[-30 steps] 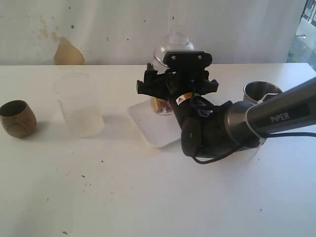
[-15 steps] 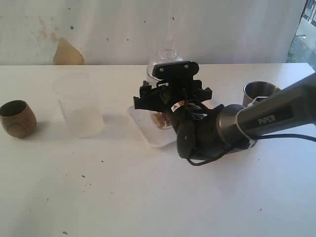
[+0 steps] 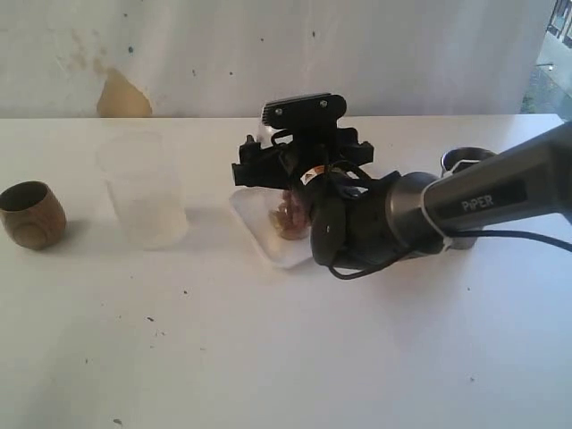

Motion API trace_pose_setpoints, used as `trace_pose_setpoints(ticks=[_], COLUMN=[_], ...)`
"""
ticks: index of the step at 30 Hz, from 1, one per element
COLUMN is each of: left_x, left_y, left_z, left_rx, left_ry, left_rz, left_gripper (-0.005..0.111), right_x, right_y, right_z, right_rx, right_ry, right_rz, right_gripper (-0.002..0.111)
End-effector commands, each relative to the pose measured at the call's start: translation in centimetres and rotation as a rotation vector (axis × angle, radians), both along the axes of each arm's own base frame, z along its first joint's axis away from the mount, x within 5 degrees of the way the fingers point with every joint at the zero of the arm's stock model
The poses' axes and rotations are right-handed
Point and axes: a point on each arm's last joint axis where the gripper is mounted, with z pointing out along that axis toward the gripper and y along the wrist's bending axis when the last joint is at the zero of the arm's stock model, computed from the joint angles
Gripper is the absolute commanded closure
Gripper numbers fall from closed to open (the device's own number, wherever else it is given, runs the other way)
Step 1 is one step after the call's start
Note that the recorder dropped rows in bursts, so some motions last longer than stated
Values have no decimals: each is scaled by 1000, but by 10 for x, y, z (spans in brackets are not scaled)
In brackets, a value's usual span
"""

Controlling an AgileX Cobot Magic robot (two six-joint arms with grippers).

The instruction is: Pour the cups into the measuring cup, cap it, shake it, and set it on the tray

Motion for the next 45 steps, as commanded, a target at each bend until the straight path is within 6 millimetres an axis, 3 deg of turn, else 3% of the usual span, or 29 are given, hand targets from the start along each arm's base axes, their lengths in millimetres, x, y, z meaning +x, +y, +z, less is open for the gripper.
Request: trace_pose_setpoints(ticks=[1, 8, 16, 19, 22, 26, 30, 39, 45], left_x=[0, 0, 0, 0, 0, 0, 0, 0, 0], left_y=[0, 0, 0, 0, 0, 0, 0, 0, 0], left_z=[0, 0, 0, 0, 0, 0, 0, 0, 0], left_rx=[4, 4, 4, 4, 4, 4, 4, 4, 4], left_ry=[-11, -11, -11, -11, -11, -11, -11, -11, -11], left_rz=[-4, -4, -4, -4, -4, -4, -4, -4, -4], left_gripper=[106, 106, 106, 106, 106, 106, 106, 106, 106], right_x=[2, 1, -13, -25, -43, -70, -105, -206, -276], right_y=[-5, -7, -16, -19, -24, -34, -45, -89, -117], right_z=[3, 17, 81, 112, 148, 189, 226, 300, 317], right_rx=[9, 1, 116, 159, 189, 144, 165, 226, 207], right_ry=[-6, -54, -114, -111, -123, -159, -154, -259, -268], right_rz=[-31, -43, -44, 3, 58, 139, 247, 437, 598], right_gripper=[17, 17, 19, 30, 49, 74, 87, 108, 108])
